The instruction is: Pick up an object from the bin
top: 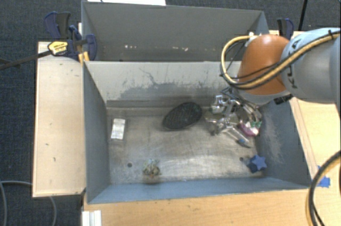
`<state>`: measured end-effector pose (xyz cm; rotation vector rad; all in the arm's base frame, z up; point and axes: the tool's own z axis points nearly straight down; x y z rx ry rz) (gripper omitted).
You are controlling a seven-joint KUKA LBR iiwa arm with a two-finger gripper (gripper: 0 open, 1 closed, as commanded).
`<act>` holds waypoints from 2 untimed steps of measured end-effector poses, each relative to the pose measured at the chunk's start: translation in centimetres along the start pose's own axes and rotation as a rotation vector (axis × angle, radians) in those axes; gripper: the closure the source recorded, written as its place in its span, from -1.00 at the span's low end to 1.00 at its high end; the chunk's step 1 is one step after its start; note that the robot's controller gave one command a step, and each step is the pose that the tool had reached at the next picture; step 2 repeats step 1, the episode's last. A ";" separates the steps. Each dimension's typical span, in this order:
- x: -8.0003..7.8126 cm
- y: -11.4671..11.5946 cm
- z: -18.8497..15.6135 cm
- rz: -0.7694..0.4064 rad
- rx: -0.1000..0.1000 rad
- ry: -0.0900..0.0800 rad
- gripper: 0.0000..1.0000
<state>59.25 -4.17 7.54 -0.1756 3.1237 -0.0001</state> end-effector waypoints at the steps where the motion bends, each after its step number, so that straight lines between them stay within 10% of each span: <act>1: 0.0 2.2 -18.1 -0.154 0.000 0.000 1.00; 2: 0.0 2.2 -18.1 -0.154 0.000 0.000 1.00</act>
Offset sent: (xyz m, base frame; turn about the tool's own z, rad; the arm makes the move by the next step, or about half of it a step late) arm -0.0069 0.0213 0.1756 -0.1546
